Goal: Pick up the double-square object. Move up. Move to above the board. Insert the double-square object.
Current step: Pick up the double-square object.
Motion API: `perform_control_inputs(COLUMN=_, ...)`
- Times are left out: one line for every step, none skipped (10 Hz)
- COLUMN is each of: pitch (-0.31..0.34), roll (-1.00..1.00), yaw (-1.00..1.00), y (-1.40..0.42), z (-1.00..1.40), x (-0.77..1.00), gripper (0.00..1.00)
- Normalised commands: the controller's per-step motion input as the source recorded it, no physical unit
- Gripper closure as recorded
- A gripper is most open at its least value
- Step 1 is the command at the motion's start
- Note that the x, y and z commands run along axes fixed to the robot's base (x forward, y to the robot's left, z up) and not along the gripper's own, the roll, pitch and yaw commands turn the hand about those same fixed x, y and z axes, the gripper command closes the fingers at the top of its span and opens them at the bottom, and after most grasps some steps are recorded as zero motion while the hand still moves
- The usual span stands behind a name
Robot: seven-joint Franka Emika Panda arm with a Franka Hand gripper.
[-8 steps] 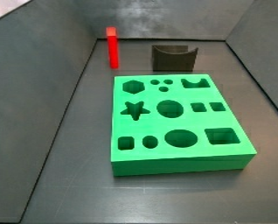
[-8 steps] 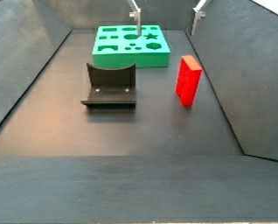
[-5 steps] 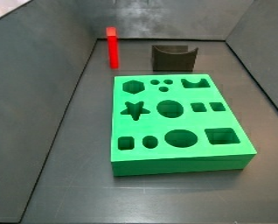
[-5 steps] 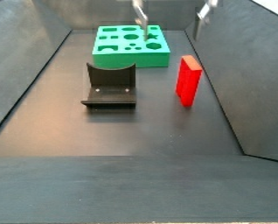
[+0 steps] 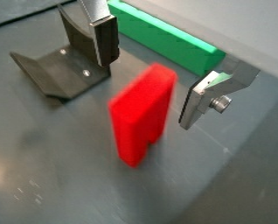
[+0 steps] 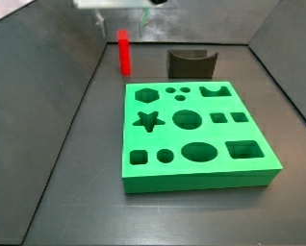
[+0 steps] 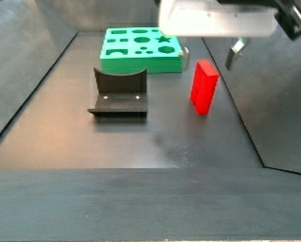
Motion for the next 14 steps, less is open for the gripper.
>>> perform_control_inputs(pitch=-0.029, roll=0.00, yaw=0.00, y=0.00, z=0.00, x=-0.02, gripper=0.00)
perform_control_inputs(pitch=-0.089, roll=0.00, yaw=0.00, y=0.07, z=-0.07, x=-0.14, gripper=0.00)
perform_control_inputs(pitch=-0.100, roll=0.13, yaw=0.17, y=0.00, z=-0.55, x=0.00, gripper=0.00)
perform_control_inputs(pitch=-0.070, roll=0.00, yaw=0.00, y=0.00, z=-0.04, x=-0.05, gripper=0.00)
perform_control_inputs(pitch=-0.010, roll=0.00, yaw=0.00, y=0.00, z=0.00, x=0.00, gripper=0.00)
perform_control_inputs(pitch=0.000, roll=0.00, yaw=0.00, y=0.00, z=0.00, x=0.00, gripper=0.00)
perform_control_inputs(pitch=0.000, roll=0.00, yaw=0.00, y=0.00, z=0.00, x=0.00, gripper=1.00)
perform_control_inputs(pitch=0.000, roll=0.00, yaw=0.00, y=0.00, z=0.00, x=0.00, gripper=1.00)
perform_control_inputs(pitch=0.000, roll=0.00, yaw=0.00, y=0.00, z=0.00, x=0.00, gripper=1.00)
perform_control_inputs(pitch=0.000, roll=0.00, yaw=0.00, y=0.00, z=0.00, x=0.00, gripper=1.00)
perform_control_inputs(pitch=0.000, roll=0.00, yaw=0.00, y=0.00, z=0.00, x=0.00, gripper=1.00)
perform_control_inputs(pitch=0.000, roll=0.00, yaw=0.00, y=0.00, z=0.00, x=0.00, gripper=1.00)
perform_control_inputs(pitch=0.000, roll=0.00, yaw=0.00, y=0.00, z=0.00, x=0.00, gripper=1.00)
perform_control_inputs(pitch=0.000, roll=0.00, yaw=0.00, y=0.00, z=0.00, x=0.00, gripper=1.00)
